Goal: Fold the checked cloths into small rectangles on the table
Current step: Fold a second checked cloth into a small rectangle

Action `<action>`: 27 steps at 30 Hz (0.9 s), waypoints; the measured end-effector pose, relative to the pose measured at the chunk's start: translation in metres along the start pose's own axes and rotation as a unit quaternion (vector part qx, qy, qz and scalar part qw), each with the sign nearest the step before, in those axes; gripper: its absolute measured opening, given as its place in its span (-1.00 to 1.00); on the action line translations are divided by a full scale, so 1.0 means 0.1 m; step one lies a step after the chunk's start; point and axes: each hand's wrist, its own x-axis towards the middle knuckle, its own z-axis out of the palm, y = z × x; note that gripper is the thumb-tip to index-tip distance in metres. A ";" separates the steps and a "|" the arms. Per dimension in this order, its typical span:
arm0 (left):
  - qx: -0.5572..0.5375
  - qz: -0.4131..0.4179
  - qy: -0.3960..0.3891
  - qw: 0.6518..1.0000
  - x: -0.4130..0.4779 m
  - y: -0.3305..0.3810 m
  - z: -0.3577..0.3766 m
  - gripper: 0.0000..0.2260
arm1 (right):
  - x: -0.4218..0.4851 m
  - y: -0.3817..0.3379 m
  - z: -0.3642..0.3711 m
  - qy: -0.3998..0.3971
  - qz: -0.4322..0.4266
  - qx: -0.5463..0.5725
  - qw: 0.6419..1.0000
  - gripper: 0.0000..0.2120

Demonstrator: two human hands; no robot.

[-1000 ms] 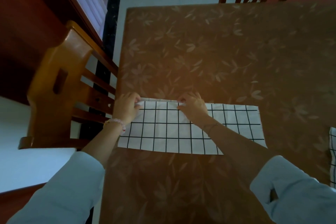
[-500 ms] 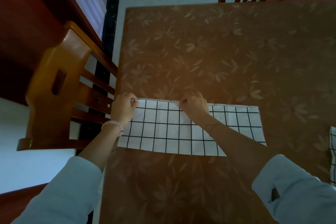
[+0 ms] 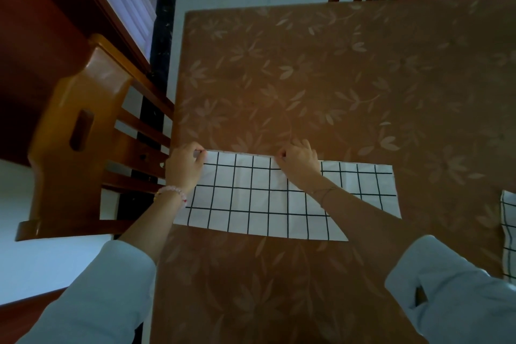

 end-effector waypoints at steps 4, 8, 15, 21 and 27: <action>0.006 -0.009 0.007 1.000 0.02 0.01 0.01 -0.90 | 0.04 0.01 -0.01 0.012 0.003 -0.002 1.000 -0.76; 0.018 -0.020 0.011 1.000 0.04 0.03 0.02 -0.90 | 0.06 0.01 0.00 0.012 0.007 -0.003 1.000 -0.77; 0.064 -0.014 0.019 0.998 0.05 0.05 0.04 -0.91 | 0.05 0.01 0.02 0.021 0.011 0.005 1.000 -0.77; 0.066 -0.030 0.026 0.997 0.05 0.08 0.04 -0.89 | 0.04 -0.01 0.04 0.045 0.011 -0.012 0.999 -0.81; 0.058 -0.078 0.016 0.995 0.06 0.09 0.04 -0.91 | -0.18 -0.20 0.08 0.131 -0.053 -0.005 0.990 -0.78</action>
